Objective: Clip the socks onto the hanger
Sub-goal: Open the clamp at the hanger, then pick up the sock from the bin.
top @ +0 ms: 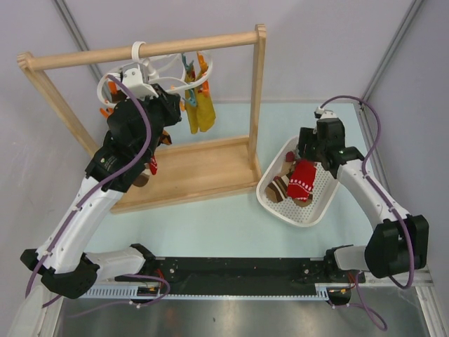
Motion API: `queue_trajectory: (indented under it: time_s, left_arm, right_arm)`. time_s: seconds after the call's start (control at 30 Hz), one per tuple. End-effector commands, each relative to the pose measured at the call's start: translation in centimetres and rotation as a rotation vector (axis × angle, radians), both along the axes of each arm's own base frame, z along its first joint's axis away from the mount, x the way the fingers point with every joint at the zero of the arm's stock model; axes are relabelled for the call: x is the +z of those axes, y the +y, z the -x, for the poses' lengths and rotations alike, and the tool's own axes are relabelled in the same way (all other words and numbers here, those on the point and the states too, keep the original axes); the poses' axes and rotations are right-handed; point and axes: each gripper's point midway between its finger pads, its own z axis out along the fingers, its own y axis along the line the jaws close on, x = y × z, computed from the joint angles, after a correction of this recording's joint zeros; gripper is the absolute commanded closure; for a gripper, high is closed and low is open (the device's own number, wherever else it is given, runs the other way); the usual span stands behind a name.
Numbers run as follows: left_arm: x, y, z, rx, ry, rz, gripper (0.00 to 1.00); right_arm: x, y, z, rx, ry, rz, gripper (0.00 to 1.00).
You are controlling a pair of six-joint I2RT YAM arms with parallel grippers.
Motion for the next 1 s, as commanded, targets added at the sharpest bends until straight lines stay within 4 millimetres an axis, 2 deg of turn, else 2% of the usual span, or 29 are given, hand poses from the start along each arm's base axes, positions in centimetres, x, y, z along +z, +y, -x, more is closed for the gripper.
queue_trajectory:
  time_s: [0.0,0.03,0.13,0.17,0.27,0.33,0.43,0.67,0.7,0.77,0.83,0.97]
  left_arm:
    - [2.4,1.1,0.8,0.017,-0.069,0.029,1.0]
    - [2.4,1.1,0.8,0.015,-0.067,0.027,1.0]
    - [2.3,1.0,0.7,0.014,-0.066,0.028,1.0]
    - [2.2,0.9,0.6,0.014,-0.062,0.025,1.0]
    - [2.3,0.9,0.7,0.011,-0.064,0.031,1.0]
    - [2.4,0.7,0.8,0.0,-0.067,0.038,1.0]
    - [2.5,0.5,0.8,-0.011,-0.068,0.042,1.0]
    - [2.6,0.4,1.0,-0.022,-0.067,0.053,1.0]
    - [2.6,0.4,1.0,-0.023,-0.066,0.053,1.0]
    - [2.6,0.3,1.0,-0.025,-0.066,0.053,1.0]
    - [2.6,0.4,1.0,-0.023,-0.064,0.052,1.0]
    - [2.8,0.3,1.1,-0.03,-0.067,0.062,1.0]
  right_arm:
    - [-3.6,-2.3,-0.9,-0.097,0.075,-0.012,0.35]
    - [-4.1,-2.3,-1.1,-0.095,0.086,-0.019,0.37]
    - [-5.3,-2.3,-1.5,-0.099,0.113,-0.044,0.49]
    - [-5.6,-2.3,-1.5,-0.101,0.121,-0.046,0.56]
    - [-7.2,-2.4,-1.6,-0.104,0.145,-0.042,0.65]
    - [-8.9,-2.3,-1.1,-0.108,0.181,-0.048,0.67]
    - [-10.4,-2.1,-1.0,-0.109,0.206,-0.064,0.68]
    - [-12.5,-2.4,-1.3,-0.126,0.23,-0.046,0.69]
    - [-12.5,-2.5,-1.2,-0.127,0.226,-0.036,0.71]
    - [-12.1,-2.3,-1.1,-0.116,0.215,-0.019,0.87]
    - [-10.7,-2.3,-1.1,-0.113,0.176,-0.002,0.99]
    - [-7.3,-2.4,-0.7,-0.105,0.093,0.034,1.0]
